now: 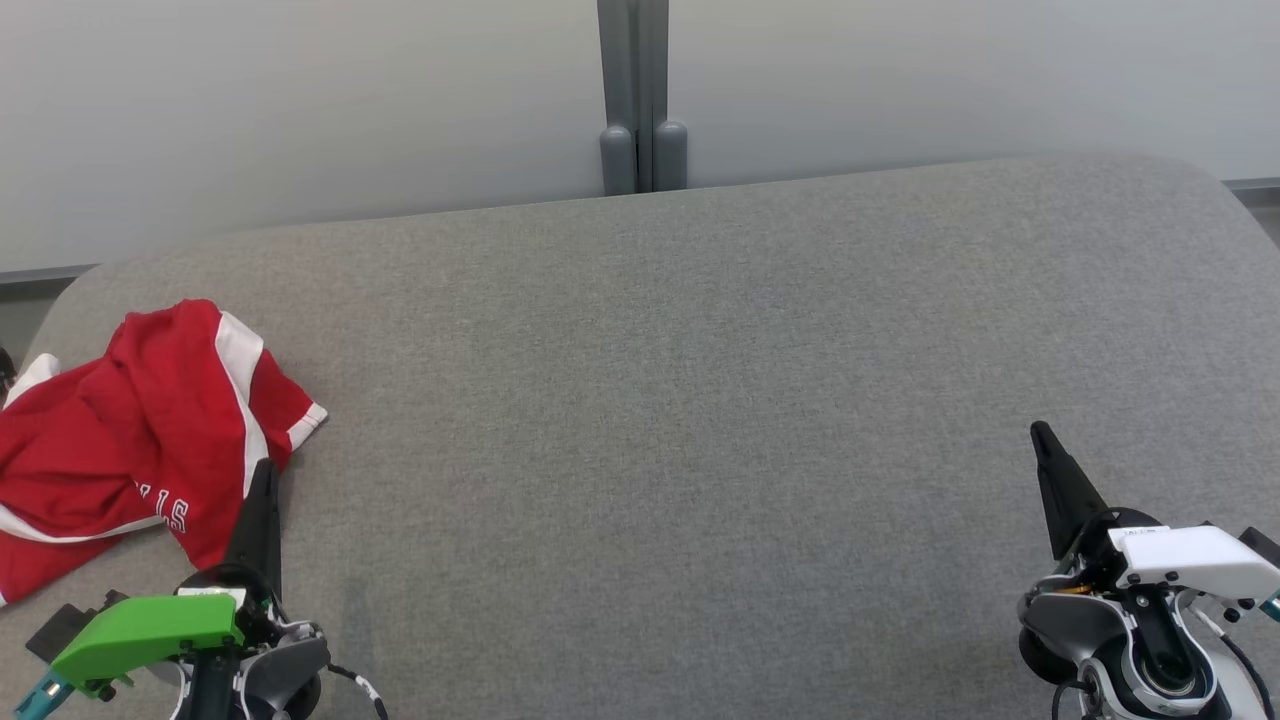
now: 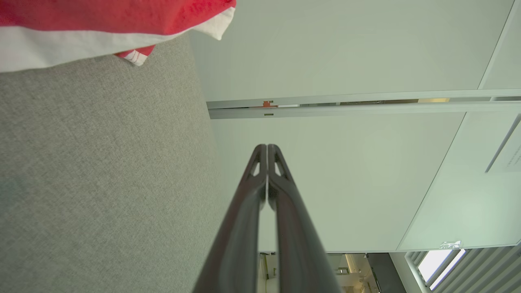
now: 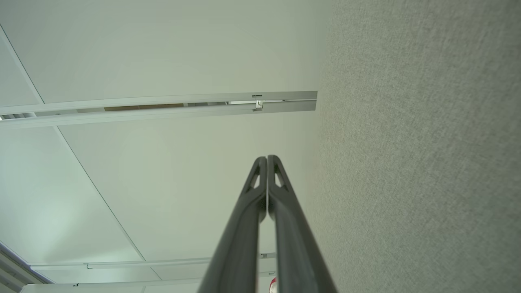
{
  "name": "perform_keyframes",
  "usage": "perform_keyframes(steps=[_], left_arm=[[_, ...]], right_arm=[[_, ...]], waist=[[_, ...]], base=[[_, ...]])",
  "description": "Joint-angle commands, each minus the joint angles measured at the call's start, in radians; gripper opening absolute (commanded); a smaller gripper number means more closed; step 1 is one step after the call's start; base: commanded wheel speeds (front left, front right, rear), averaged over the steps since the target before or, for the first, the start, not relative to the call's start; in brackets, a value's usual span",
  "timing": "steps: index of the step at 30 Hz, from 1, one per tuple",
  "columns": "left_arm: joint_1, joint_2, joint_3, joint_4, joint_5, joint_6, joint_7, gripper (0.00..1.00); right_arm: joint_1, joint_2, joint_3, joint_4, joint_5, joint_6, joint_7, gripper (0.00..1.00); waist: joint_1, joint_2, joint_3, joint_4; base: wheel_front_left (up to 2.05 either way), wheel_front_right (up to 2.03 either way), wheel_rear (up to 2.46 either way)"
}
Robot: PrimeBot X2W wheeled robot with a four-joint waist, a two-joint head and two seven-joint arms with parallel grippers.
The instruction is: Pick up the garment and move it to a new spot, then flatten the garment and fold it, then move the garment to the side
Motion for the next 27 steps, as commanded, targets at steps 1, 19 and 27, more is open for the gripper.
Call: perform_keyframes(steps=[1, 19, 27], left_arm=[[-0.011, 0.002, 0.002, 0.000, -0.003, -0.005, 0.002, 0.00], [-0.011, 0.002, 0.002, 0.000, -0.003, -0.005, 0.002, 0.00], [-0.011, 0.002, 0.002, 0.000, -0.003, -0.005, 0.002, 0.00]], right_arm=[[-0.007, -0.001, 0.000, 0.001, -0.003, 0.000, 0.001, 0.00], [-0.007, -0.001, 0.000, 0.001, -0.003, 0.000, 0.001, 0.00], [-0.007, -0.001, 0.000, 0.001, -0.003, 0.000, 0.001, 0.00]], waist=[[0.0000, 0.0000, 0.000, 0.000], [0.0000, 0.0000, 0.000, 0.000], [0.0000, 0.0000, 0.000, 0.000]], base=[[0.00, 0.00, 0.00], [0.00, 0.00, 0.00], [0.00, 0.00, 0.00]])
